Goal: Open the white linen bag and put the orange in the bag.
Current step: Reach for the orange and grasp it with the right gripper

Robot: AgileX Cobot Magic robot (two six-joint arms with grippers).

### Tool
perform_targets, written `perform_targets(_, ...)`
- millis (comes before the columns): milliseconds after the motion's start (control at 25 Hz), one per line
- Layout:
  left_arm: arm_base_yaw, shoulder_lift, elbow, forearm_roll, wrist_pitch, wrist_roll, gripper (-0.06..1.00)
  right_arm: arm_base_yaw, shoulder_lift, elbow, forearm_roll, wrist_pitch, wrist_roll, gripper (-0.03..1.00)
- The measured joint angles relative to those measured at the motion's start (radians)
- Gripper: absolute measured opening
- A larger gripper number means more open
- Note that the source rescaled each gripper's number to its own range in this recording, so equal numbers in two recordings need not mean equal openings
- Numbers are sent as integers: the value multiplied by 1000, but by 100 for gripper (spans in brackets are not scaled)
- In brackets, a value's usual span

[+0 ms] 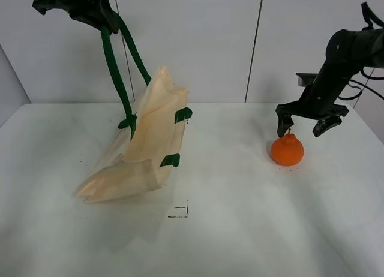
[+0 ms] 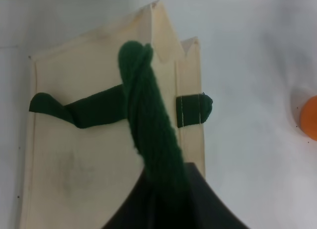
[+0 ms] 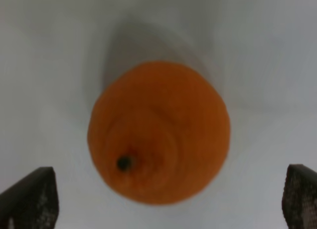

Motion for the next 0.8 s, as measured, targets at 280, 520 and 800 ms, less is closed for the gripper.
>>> perform_targets(280,0,0,0,8,0,6,0,68,64,0,-62,-62,10,100)
perform_targets(520,0,0,0,14,0,8,0,69,103,-4,-92,-52,41,100)
perform_targets(800,0,0,0,14,0,9,0,69,143,-4,-102,-77,61,100)
